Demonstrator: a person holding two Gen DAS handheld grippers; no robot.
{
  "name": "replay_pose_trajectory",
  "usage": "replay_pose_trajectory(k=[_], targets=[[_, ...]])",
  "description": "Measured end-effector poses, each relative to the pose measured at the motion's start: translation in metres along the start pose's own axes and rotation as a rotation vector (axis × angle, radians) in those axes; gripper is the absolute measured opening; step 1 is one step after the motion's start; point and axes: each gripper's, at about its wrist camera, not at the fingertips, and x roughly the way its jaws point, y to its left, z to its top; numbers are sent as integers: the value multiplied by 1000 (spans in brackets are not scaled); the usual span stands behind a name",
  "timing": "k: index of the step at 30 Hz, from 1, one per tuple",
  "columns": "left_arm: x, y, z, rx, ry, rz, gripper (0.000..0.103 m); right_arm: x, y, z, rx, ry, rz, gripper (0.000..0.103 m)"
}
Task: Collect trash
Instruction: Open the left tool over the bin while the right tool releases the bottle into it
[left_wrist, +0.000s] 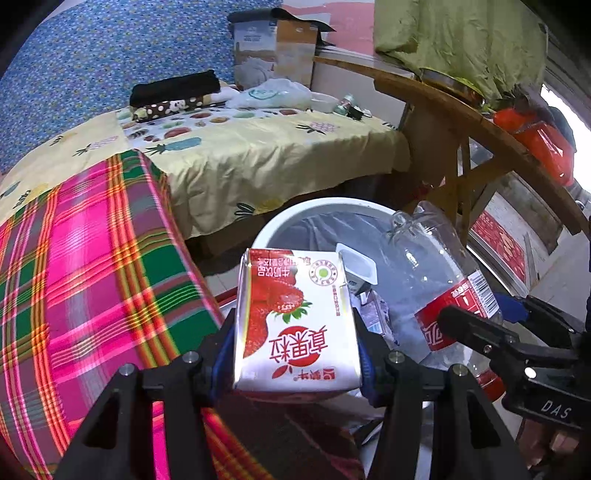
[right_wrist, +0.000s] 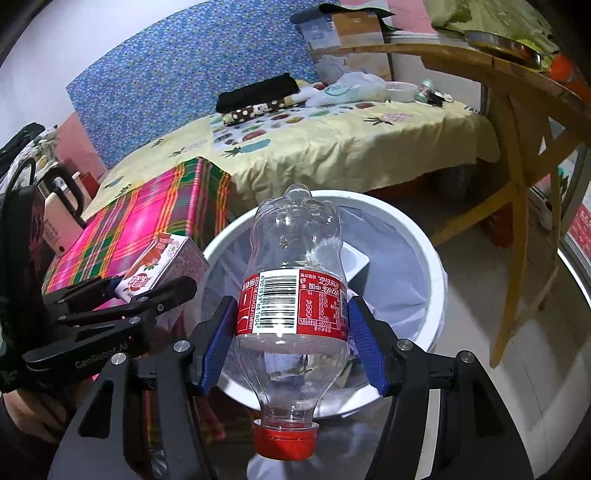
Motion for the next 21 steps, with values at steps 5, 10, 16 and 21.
replay_pose_trajectory(k=[5, 10, 16, 21], targets=[[10, -6, 3, 10, 13, -23, 57, 2, -9, -1, 13, 9, -10, 62], [20, -10, 7, 20, 26, -38, 57, 2, -17, -2, 21, 21, -21, 63], [28, -10, 12, 13, 40, -54, 58, 7, -25, -2, 37, 50, -26, 63], [28, -7, 13, -3, 28, -57, 62, 9, -26, -3, 42, 57, -37, 63]])
